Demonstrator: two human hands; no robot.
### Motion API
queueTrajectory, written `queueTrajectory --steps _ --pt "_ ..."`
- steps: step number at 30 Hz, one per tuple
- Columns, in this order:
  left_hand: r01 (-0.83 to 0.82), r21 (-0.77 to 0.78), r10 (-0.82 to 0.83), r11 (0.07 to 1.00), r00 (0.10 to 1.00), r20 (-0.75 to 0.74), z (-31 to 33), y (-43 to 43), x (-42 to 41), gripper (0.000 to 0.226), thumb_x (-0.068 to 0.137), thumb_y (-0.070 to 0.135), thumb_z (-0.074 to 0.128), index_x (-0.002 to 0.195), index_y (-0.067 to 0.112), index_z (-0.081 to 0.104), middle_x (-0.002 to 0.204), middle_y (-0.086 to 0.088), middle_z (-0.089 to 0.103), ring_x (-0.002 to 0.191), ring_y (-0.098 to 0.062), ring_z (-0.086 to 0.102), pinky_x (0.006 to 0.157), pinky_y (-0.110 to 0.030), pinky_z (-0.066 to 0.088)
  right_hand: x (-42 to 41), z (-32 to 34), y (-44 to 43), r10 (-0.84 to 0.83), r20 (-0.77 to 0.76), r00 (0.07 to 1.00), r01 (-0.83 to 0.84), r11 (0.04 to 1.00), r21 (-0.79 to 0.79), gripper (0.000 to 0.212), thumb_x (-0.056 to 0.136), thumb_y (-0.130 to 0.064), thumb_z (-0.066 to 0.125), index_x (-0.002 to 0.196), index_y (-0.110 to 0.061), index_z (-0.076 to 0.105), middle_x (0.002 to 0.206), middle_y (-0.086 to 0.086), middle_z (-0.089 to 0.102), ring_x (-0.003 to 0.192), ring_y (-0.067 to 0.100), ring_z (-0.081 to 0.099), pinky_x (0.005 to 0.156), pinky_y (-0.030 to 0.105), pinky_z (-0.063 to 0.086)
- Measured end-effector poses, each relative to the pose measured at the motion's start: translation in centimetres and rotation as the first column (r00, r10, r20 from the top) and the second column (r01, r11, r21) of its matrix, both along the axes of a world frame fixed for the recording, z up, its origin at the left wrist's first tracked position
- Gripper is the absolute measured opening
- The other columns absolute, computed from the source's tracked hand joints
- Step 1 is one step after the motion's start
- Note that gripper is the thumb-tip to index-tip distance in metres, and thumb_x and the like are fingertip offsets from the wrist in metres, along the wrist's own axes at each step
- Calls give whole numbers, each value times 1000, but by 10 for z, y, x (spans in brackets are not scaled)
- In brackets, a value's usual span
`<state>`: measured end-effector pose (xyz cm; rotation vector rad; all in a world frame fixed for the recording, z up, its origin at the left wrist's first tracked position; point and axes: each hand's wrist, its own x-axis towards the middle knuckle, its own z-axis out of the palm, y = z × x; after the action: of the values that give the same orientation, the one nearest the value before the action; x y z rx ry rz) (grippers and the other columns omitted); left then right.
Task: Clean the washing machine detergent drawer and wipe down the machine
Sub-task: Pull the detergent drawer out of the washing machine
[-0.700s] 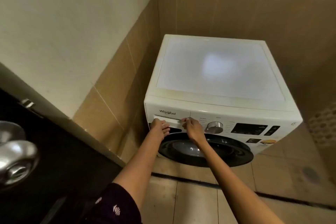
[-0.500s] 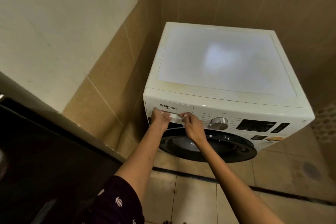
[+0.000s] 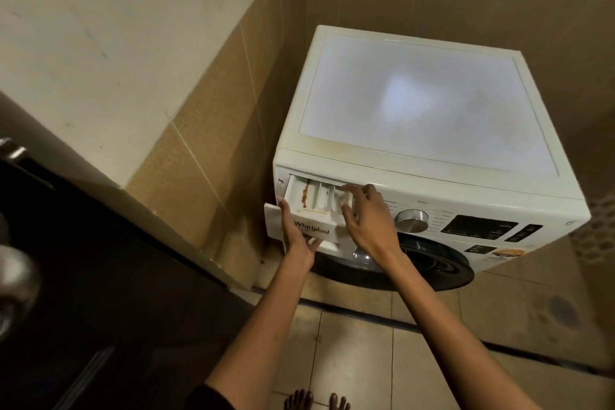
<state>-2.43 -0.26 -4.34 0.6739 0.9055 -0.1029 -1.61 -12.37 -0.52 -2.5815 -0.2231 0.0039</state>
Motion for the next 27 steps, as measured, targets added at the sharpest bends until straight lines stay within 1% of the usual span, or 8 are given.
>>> queueTrajectory --steps 3,5,10,12,16,22,24,27 --pt "28 68 -21 997 995 -95 -4 3 -28 72 78 60 57 133 14 46 124 -14 58 108 -31 56 86 -44 50 -5 -4 3 17 -148 989 -39 988 -148 51 97 -36 41 144 -20 30 134 13 39 122 29 44 94 41 43" --pt "22 77 -13 997 993 -114 -8 5 -45 64 82 49 60 131 12 47 120 -14 59 104 -30 57 82 -43 51 -11 -10 9 -5 -232 973 -46 976 -215 56 97 -41 38 148 -21 20 138 15 35 124 31 42 96 42 43" --pt "7 112 8 994 991 -134 -3 7 -54 52 85 37 60 127 9 48 109 -14 57 97 -28 55 80 -41 50 -13 -23 22 -76 -367 927 -23 966 -258 70 95 -52 32 150 -27 -3 149 20 26 129 35 41 96 45 43" --pt "18 108 -4 994 991 -135 -3 9 -53 51 86 35 59 128 9 47 108 -14 56 97 -27 54 82 -42 49 -1 -26 27 -92 -398 913 -26 959 -282 75 94 -58 31 149 -27 -9 147 21 32 125 37 47 94 46 45" --pt "32 99 -18 995 990 -140 -8 11 -54 53 86 34 59 131 9 44 112 -15 55 102 -28 53 87 -44 48 19 -29 33 -149 -413 898 -14 930 -368 75 93 -61 30 150 -23 -2 137 18 49 118 36 54 89 41 46" --pt "23 110 -7 994 989 -150 -11 12 -54 56 85 34 59 131 8 43 116 -17 54 103 -28 53 83 -42 48 27 -33 35 -171 -284 943 45 914 -402 57 92 -47 43 137 -15 35 110 12 65 101 31 62 76 35 48" --pt "25 112 -8 993 988 -153 -11 12 -54 55 85 33 59 131 7 43 115 -17 55 103 -28 53 84 -43 48 28 -33 35 -173 -285 943 58 926 -373 55 90 -45 46 135 -16 38 108 12 66 100 30 62 74 34 48" --pt "24 136 -1 990 986 -168 -10 12 -60 52 85 32 57 128 6 45 112 -17 56 100 -28 54 85 -43 50 20 -35 34 -173 -276 945 76 941 -330 60 89 -45 47 140 -18 32 103 12 67 95 31 63 72 33 47"
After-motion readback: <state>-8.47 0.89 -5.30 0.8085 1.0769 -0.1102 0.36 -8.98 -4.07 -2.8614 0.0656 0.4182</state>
